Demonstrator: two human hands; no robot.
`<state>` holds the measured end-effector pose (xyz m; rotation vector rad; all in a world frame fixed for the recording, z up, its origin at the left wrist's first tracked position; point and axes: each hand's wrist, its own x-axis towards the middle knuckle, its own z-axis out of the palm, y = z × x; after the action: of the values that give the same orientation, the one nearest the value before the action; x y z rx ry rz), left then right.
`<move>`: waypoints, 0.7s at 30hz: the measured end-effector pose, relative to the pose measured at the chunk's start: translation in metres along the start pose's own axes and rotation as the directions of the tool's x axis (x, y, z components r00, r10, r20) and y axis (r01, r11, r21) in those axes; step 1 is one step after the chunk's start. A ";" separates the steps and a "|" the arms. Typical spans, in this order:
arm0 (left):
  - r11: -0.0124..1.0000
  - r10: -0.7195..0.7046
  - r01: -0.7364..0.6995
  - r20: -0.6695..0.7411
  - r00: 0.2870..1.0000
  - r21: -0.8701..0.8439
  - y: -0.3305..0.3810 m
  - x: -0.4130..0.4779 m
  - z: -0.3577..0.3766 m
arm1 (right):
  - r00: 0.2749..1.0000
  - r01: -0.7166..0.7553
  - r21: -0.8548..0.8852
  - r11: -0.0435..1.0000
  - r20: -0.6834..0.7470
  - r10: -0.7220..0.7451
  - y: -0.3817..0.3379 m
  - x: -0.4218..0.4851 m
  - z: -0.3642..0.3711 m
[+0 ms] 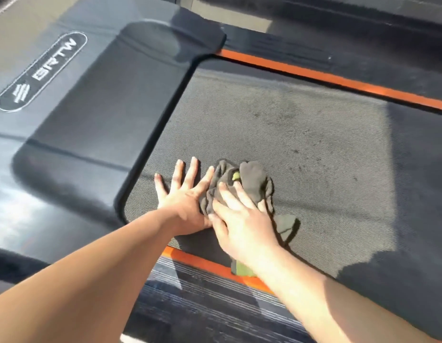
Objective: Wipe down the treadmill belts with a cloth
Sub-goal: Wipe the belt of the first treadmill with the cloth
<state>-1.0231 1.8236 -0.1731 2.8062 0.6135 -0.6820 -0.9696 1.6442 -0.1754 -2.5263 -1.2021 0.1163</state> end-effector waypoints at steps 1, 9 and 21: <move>1.000 -0.003 0.003 0.003 1.000 -0.005 0.001 0.000 0.000 | 0.993 0.102 -0.029 0.994 0.070 -0.100 -0.002 0.000 -0.005; 1.000 -0.013 0.014 0.047 0.999 -0.019 0.002 -0.002 -0.003 | 0.934 0.304 -0.285 0.909 0.277 -0.226 0.047 -0.021 -0.053; 0.998 -0.005 0.008 0.048 0.999 -0.058 0.001 0.000 -0.001 | 0.913 -0.392 -0.464 0.794 -0.092 0.398 0.144 0.061 -0.066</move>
<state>-1.0226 1.8233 -0.1722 2.7272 0.6234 -0.7186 -0.8096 1.5893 -0.1577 -3.1890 -0.7424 -0.0796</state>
